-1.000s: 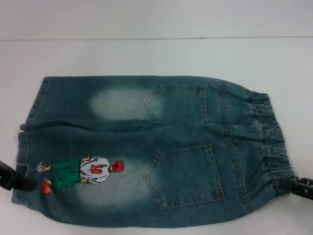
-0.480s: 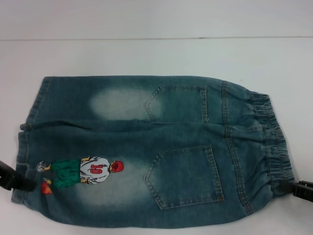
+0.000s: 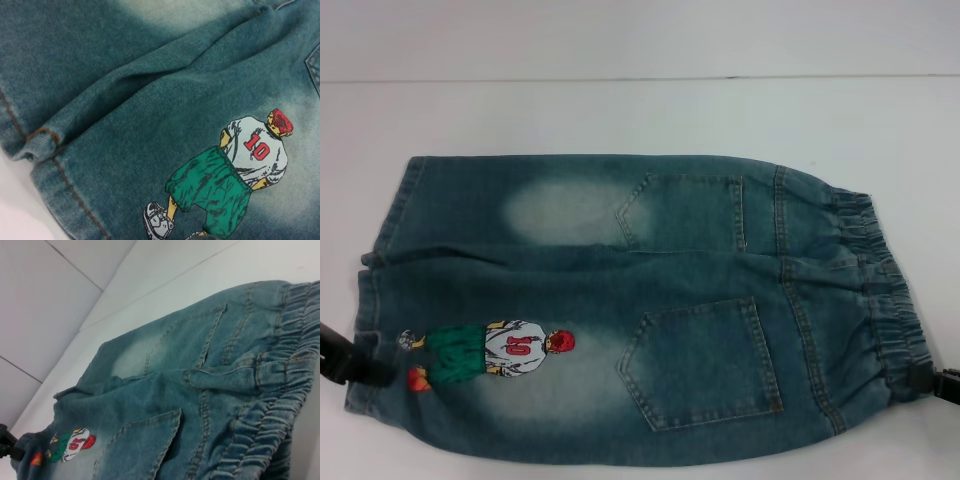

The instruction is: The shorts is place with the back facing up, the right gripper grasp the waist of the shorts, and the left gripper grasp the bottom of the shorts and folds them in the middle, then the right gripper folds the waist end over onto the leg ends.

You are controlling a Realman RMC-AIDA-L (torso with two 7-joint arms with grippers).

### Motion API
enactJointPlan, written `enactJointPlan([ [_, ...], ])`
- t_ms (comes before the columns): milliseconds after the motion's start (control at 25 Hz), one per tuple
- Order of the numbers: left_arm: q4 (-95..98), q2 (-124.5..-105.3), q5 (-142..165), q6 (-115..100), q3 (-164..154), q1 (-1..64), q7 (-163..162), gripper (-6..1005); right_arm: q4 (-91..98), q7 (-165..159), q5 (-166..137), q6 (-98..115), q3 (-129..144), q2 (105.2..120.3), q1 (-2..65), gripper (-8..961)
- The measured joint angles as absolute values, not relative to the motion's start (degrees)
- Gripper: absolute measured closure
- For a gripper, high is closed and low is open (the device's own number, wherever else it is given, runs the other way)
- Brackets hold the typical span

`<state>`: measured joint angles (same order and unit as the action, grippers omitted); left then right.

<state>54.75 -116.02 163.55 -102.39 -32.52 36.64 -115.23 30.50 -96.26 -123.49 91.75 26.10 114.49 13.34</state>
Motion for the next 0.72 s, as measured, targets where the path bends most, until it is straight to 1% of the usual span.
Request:
enactJointPlan([
  [160,54.8,-116.01,163.4,-102.4,-32.3,36.7,-115.2,954,30.5,-96.5,-123.5,91.7,26.1,114.37,13.5,909],
  [480,54.8,-116.02,163.2,-102.4,-31.6,36.4,-115.2,954,30.5,-96.4,-123.5,91.6,26.4,114.36,14.7,910],
  [600,54.8,-116.00,163.2,-102.4,-30.1,36.1,-115.1,954,30.7,-96.0,-123.5,92.0,26.6,114.57,15.3,909],
  [720,55.0,-115.69,163.2,-102.4,-27.8,35.5,-114.5,953,30.9,-95.9,-123.5,92.2,26.8,114.68,15.7,908],
])
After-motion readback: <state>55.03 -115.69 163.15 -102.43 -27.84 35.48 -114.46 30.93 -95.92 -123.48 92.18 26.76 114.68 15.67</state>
